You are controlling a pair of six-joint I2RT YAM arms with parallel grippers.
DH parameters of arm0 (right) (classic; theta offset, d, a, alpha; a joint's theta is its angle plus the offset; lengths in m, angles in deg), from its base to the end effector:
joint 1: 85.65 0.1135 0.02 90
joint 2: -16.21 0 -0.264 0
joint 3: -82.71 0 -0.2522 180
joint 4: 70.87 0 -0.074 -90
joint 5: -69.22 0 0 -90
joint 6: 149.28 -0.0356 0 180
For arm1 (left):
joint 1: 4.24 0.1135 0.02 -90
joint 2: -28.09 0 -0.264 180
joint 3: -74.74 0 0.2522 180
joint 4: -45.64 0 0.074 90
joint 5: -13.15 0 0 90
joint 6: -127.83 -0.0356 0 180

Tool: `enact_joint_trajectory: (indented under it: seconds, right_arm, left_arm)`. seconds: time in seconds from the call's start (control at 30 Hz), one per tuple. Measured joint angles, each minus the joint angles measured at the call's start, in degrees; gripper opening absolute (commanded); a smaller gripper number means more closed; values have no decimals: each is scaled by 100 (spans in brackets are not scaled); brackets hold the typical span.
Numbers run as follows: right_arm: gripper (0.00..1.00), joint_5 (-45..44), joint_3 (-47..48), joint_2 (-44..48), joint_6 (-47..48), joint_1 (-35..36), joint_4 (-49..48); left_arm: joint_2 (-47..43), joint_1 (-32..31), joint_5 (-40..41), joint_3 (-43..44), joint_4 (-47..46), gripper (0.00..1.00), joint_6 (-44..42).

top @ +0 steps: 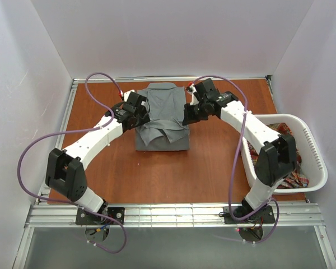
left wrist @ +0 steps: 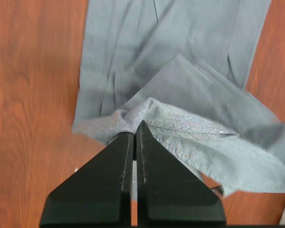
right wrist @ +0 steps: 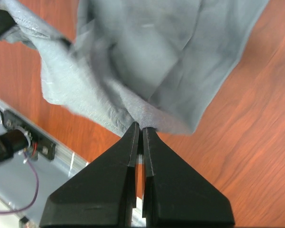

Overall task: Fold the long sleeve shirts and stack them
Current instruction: Fold the shirt

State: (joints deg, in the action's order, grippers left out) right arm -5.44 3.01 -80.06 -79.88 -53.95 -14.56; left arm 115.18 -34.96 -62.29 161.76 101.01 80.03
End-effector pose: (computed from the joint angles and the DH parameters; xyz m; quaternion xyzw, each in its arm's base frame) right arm 0.3070 0.2007 0.3080 -0.1336 0.9293 0.2546 0.2319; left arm 0.2799 -0.1559 0.2875 -0.1322 0.9387 -0.0778 0.3089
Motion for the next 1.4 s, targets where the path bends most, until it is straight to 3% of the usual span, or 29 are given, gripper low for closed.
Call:
enact_joint_trajectory:
  seconds: [0.4,0.67,0.8,1.4]
  right_arm:
    - [1,133,1445,-1718,623,-540,42]
    - [1,131,1886,-2555,935,-581,-37]
    - [8,140,2050,-2802,1021,-612,-114]
    - [1,358,2612,-3386,1274,-710,-553]
  left_arm:
    - [1276,485,-28,352,-1303,0,-623]
    - [2151,697,-162,448,-1851,1,-752]
    - [2559,761,-199,544,-2063,1,-793]
    - [2673,1027,122,424,-2498,0,-444]
